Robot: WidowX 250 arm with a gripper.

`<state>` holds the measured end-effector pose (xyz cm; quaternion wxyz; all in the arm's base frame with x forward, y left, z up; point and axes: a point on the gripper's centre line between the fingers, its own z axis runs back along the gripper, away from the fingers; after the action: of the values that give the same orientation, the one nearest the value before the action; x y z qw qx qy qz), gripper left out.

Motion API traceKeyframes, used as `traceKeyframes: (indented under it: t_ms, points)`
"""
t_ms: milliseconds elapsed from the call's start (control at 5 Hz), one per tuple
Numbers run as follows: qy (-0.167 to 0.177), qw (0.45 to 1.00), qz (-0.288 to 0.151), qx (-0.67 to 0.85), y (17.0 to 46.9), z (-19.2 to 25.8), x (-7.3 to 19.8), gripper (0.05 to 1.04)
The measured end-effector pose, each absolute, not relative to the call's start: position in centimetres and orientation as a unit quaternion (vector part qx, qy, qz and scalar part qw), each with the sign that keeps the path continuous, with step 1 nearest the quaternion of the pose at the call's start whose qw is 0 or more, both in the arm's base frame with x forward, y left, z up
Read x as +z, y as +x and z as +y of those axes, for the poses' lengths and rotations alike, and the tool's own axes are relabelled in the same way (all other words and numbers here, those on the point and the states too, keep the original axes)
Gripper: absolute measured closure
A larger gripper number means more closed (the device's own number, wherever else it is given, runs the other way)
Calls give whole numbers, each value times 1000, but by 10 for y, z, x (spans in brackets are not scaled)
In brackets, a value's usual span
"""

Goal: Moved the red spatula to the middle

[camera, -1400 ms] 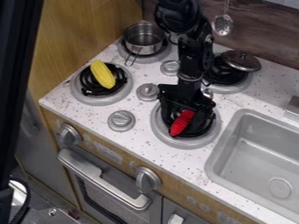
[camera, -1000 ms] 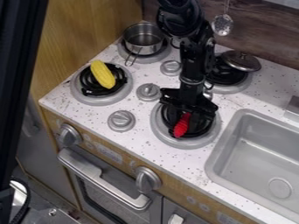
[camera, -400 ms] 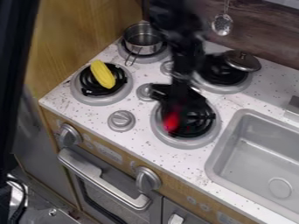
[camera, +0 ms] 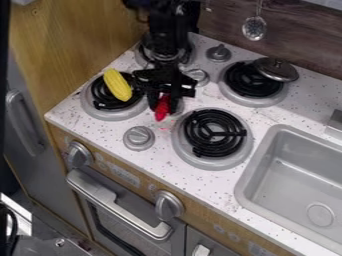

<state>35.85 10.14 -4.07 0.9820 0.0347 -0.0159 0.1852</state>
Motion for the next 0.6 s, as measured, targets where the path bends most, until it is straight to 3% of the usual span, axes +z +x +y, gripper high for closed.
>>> traceKeyframes:
  t_ms: [200,600]
  points:
    - [41,979,21,201,348,120,-64,669]
    - [63,980,15,186,359,132,-72,623]
